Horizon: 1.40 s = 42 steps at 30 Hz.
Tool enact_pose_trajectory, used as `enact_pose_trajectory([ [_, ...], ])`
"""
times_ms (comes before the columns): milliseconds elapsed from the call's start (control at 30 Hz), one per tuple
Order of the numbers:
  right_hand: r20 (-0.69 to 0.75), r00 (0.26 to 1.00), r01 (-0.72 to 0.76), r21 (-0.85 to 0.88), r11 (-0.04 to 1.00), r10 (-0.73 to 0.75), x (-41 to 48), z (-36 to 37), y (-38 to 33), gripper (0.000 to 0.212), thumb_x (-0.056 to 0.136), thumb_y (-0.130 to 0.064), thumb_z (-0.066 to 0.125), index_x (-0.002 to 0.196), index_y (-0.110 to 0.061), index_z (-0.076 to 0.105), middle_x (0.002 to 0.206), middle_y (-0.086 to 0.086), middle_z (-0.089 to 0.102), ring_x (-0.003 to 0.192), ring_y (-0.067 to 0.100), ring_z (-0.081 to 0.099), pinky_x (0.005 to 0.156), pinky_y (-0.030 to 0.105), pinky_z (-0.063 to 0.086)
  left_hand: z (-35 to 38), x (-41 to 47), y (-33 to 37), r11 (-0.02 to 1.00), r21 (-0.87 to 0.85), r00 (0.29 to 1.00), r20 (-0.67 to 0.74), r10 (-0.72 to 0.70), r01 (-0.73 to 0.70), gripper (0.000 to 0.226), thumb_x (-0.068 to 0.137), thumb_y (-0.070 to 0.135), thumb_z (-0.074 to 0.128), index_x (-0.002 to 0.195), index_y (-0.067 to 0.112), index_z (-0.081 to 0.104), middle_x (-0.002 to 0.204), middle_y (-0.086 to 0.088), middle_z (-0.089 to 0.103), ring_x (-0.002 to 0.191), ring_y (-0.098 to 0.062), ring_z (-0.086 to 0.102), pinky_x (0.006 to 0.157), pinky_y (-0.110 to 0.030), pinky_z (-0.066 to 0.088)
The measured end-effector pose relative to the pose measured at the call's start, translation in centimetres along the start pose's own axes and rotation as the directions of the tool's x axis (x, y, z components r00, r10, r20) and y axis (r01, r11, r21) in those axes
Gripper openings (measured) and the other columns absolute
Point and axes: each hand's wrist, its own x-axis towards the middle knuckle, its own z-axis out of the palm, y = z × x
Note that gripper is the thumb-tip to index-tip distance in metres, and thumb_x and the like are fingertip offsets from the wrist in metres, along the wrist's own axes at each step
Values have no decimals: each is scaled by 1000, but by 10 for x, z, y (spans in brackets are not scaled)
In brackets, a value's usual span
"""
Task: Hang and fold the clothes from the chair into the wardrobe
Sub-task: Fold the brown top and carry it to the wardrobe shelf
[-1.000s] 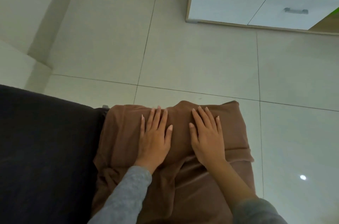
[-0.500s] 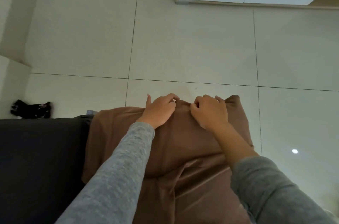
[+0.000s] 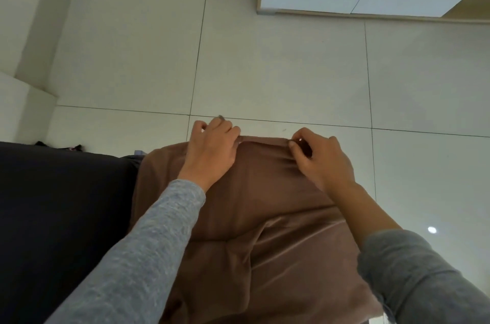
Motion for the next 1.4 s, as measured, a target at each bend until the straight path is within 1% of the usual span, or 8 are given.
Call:
enact_pose_trajectory([
  [233, -6, 993, -111, -275, 955, 114, -38, -28, 28, 15, 69, -19, 54, 79, -29, 47, 61, -16, 40, 70, 14, 44, 73, 30, 16, -18, -30, -10, 965, 154, 976, 15, -217, 212, 16, 76, 8, 69, 93, 9, 69, 89, -8, 64, 82, -28, 57, 74, -39, 35],
  [433, -156, 856, -516, -271, 812, 492, -93, -25, 57, 18, 70, -7, 55, 77, -24, 55, 63, -7, 48, 81, 18, 39, 69, 31, 16, -34, -67, -9, 953, 17, 953, -2, -302, 302, 13, 71, 6, 71, 81, 4, 63, 81, -13, 55, 72, -29, 52, 65, -38, 42],
  [600, -205, 761, -640, -82, 764, 616, -133, -16, 81, 21, 75, 1, 49, 85, -13, 61, 83, 8, 61, 78, 27, 50, 67, 35, 40, -43, -101, -17, 986, -124, 993, -19, -114, 110, 19, 64, 1, 73, 72, 9, 57, 102, -12, 63, 111, -28, 54, 109, -46, 32],
  [667, -196, 727, -646, 126, 753, 658, -141, -18, 77, 18, 77, 5, 49, 85, -9, 59, 85, 12, 60, 71, 29, 53, 63, 35, 45, -47, -112, -16, 988, -138, 997, -29, -69, 64, 14, 71, 6, 62, 69, 13, 50, 82, -6, 62, 92, -23, 61, 115, -38, 23],
  [967, -331, 582, -544, 521, 658, 743, -163, -25, 59, 25, 79, 13, 45, 99, -1, 53, 102, 18, 53, 85, 29, 54, 66, 28, 44, -75, -181, 13, 953, -229, 980, 65, -187, 197, 48, 50, -4, 82, 78, 14, 48, 64, -1, 55, 51, -17, 55, 50, -19, 40],
  [1133, -276, 650, -542, 485, 687, 708, -191, -13, 64, 13, 86, 1, 54, 98, -2, 51, 107, 15, 56, 97, 32, 57, 80, 39, 46, -62, -238, 42, 914, -307, 948, 254, -191, 266, 52, 60, 7, 81, 89, 27, 43, 76, 6, 62, 64, -11, 64, 53, -20, 47],
  [1267, -94, 807, -520, 354, 777, 583, -207, 4, 58, 16, 94, -9, 50, 109, -4, 52, 115, 14, 53, 97, 27, 52, 87, 35, 41, -45, -264, 56, 858, -289, 875, 377, -305, 424, 46, 76, 18, 68, 121, 14, 54, 113, -1, 63, 104, -21, 62, 87, -29, 48],
  [1400, -115, 765, -602, 223, 767, 634, -210, 17, 49, 28, 95, -17, 50, 120, -5, 48, 129, 18, 45, 105, 34, 52, 94, 46, 42, -45, -273, 65, 908, -264, 930, 267, -254, 324, 49, 77, 55, 54, 113, 22, 55, 102, 9, 56, 96, -10, 53, 80, -33, 48],
])
